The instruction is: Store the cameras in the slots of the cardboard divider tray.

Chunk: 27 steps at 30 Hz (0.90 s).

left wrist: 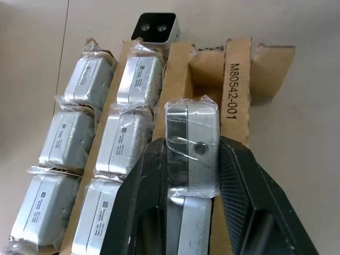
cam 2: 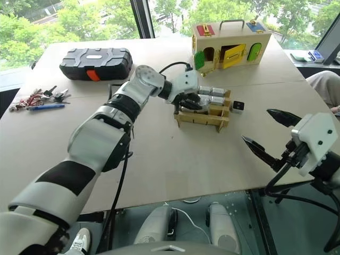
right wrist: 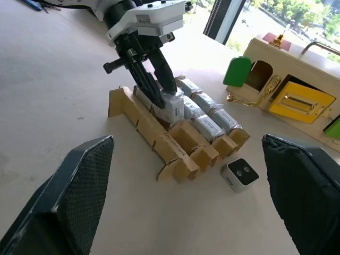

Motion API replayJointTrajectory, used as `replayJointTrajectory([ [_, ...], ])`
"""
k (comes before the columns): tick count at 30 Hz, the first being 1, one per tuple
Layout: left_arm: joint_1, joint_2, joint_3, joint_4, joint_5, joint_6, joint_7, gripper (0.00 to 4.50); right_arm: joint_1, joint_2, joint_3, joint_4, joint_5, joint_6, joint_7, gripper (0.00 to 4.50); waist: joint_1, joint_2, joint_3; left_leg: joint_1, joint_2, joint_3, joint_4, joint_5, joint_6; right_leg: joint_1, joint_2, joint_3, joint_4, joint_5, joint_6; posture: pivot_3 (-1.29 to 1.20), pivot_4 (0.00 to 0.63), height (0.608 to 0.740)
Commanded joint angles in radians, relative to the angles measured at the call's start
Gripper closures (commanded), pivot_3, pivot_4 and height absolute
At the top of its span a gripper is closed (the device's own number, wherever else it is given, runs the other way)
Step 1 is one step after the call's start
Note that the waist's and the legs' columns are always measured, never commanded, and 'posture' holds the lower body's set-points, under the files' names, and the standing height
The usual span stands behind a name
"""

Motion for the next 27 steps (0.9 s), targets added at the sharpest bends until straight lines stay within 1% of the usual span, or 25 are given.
replayJointTrajectory([
  [1, -0.043, -0.001, -0.019, 0.003, 0.062, -0.057, 0.031, 3.72, -0.009, -0.016, 0.003, -0.005, 0.001, -0.029, -0.003, 0.07, 0.000, 0.000, 0.000, 0.000, 0.000, 0.000, 0.000, 0.000, 0.000, 0.000, 0.000, 0.000, 0.000, 0.000, 0.000, 0.00, 0.150, 0.740],
  [6, -0.057, -0.006, -0.018, 0.013, 0.102, -0.074, 0.026, 3.72, -0.006, -0.024, 0.008, 0.004, -0.002, -0.037, -0.003, 0.07, -0.001, 0.000, 0.000, 0.000, 0.000, 0.000, 0.001, 0.000, 0.000, 0.000, 0.000, 0.000, 0.000, 0.001, 0.002, 0.00, 0.150, 0.740],
  [8, -0.061, -0.005, -0.015, 0.018, 0.109, -0.069, -0.001, 3.72, 0.000, -0.024, 0.015, 0.006, -0.005, -0.041, -0.003, 0.07, -0.001, 0.000, 0.000, 0.001, 0.000, 0.000, 0.001, 0.000, 0.000, 0.001, 0.000, 0.000, 0.000, 0.001, 0.002, 0.00, 0.150, 0.740],
  [10, -0.064, -0.004, -0.006, 0.021, 0.110, -0.060, -0.014, 2.69, 0.005, -0.019, 0.028, 0.011, -0.009, -0.045, -0.003, 0.00, -0.002, 0.000, 0.000, 0.001, 0.000, 0.000, 0.002, 0.000, 0.000, 0.001, 0.000, 0.000, 0.000, 0.001, 0.002, 0.00, 0.150, 0.740],
  [11, -0.065, -0.004, -0.002, 0.021, 0.109, -0.061, -0.013, 2.32, 0.006, -0.016, 0.034, 0.014, -0.011, -0.047, -0.004, 0.00, -0.002, 0.000, 0.000, 0.001, 0.000, 0.000, 0.002, 0.000, 0.000, 0.001, 0.000, 0.000, 0.000, 0.001, 0.002, 0.00, 0.150, 0.740],
  [12, -0.067, -0.006, 0.006, 0.020, 0.104, -0.060, -0.015, 2.05, 0.006, -0.015, 0.039, 0.016, -0.013, -0.049, -0.005, 0.00, -0.002, 0.000, 0.000, 0.000, 0.000, 0.000, 0.002, 0.000, 0.000, 0.001, 0.000, 0.000, 0.000, 0.001, 0.002, 0.00, 0.150, 0.740],
  [14, -0.082, -0.012, 0.054, 0.017, 0.061, -0.026, -0.022, 1.08, -0.001, -0.013, 0.052, 0.025, -0.017, -0.052, -0.012, 0.00, -0.001, 0.000, 0.000, 0.000, 0.000, 0.000, 0.001, 0.000, 0.000, 0.001, 0.000, 0.000, 0.000, 0.001, 0.002, 0.00, 0.150, 0.740],
  [15, -0.089, -0.011, 0.080, 0.014, 0.038, -0.010, -0.046, 0.69, -0.007, -0.012, 0.060, 0.031, -0.020, -0.055, -0.016, 0.00, -0.001, 0.000, 0.000, 0.000, 0.000, 0.000, 0.002, 0.000, 0.000, 0.000, 0.000, 0.000, 0.000, 0.001, 0.002, 0.00, 0.150, 0.740],
  [16, -0.098, -0.010, 0.117, 0.009, 0.003, 0.016, -0.072, 0.17, -0.019, -0.009, 0.070, 0.040, -0.023, -0.056, -0.026, 0.00, -0.001, 0.000, 0.000, 0.000, 0.000, 0.000, 0.002, 0.000, 0.000, 0.000, 0.000, 0.000, 0.000, 0.001, 0.002, 0.00, 0.150, 0.740],
  [19, -0.117, 0.016, 0.202, -0.007, -0.068, 0.081, -0.123, 0.17, -0.063, 0.005, 0.110, 0.071, -0.048, -0.064, -0.064, 0.00, -0.002, 0.000, 0.000, -0.001, 0.000, 0.000, 0.002, 0.000, 0.000, 0.000, 0.000, 0.000, 0.000, 0.001, 0.002, 0.00, 0.150, 0.740],
  [22, -0.116, 0.059, 0.301, -0.039, -0.159, 0.148, -0.153, 0.17, -0.128, 0.015, 0.205, 0.125, -0.198, -0.086, -0.163, 0.00, -0.008, 0.000, 0.000, 0.001, 0.000, 0.001, 0.001, 0.000, 0.000, 0.000, 0.000, 0.000, 0.001, 0.001, 0.002, 0.00, 0.150, 0.740],
  [25, -0.037, 0.109, 0.384, -0.145, -0.266, 0.180, -0.233, 0.17, -0.209, 0.015, 0.293, 0.232, -0.220, -0.037, -0.173, 0.00, -0.010, 0.001, 0.000, 0.001, 0.001, 0.001, 0.002, 0.000, 0.000, 0.000, 0.001, 0.001, 0.002, 0.001, 0.002, 0.00, 0.150, 0.740],
  [27, 0.092, 0.148, 0.407, -0.281, -0.311, 0.177, -0.267, 0.17, -0.286, 0.005, 0.359, 0.351, -0.274, -0.041, -0.172, 0.00, -0.010, 0.001, -0.001, 0.002, 0.002, 0.001, 0.001, 0.000, 0.000, 0.000, 0.001, 0.001, 0.003, 0.001, 0.001, 0.00, 0.150, 0.740],
])
